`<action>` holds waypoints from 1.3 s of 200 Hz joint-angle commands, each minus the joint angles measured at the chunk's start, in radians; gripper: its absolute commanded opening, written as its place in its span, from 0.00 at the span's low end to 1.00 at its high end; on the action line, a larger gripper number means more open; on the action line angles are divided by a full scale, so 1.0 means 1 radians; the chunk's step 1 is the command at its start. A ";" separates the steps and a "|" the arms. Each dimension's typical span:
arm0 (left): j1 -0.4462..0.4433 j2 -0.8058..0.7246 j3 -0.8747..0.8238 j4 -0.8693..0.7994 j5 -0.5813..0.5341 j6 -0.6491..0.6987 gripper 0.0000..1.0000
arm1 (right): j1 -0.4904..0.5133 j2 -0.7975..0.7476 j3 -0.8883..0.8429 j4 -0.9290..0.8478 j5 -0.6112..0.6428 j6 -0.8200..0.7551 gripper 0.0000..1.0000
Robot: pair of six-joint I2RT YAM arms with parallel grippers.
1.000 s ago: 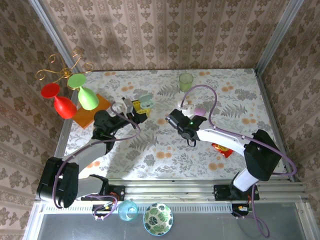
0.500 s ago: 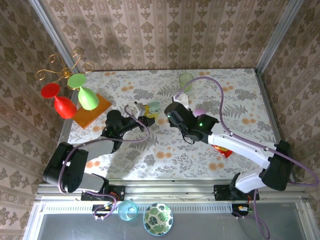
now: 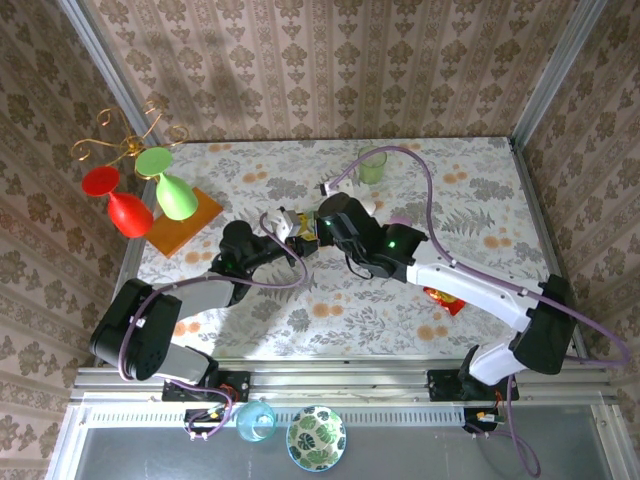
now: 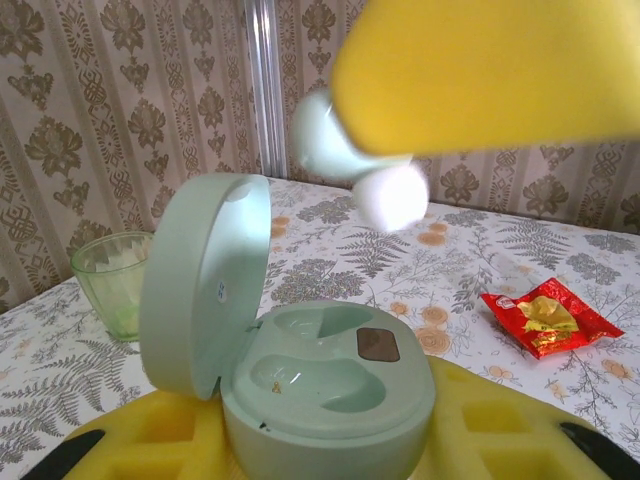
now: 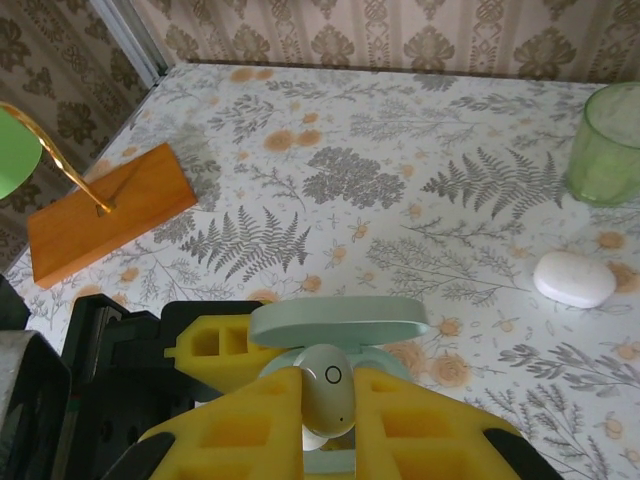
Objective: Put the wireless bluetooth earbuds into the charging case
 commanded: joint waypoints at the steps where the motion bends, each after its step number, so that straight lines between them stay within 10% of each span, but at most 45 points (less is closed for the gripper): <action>1: -0.005 -0.027 0.022 0.015 0.006 0.022 0.16 | 0.002 0.021 0.033 0.025 -0.036 -0.009 0.15; 167: -0.005 -0.035 0.035 0.000 -0.006 0.012 0.17 | 0.003 0.056 -0.009 0.035 -0.099 0.046 0.16; 260: 0.006 -0.028 0.027 0.016 -0.004 0.002 0.17 | -0.014 -0.023 -0.064 0.100 -0.080 0.040 0.34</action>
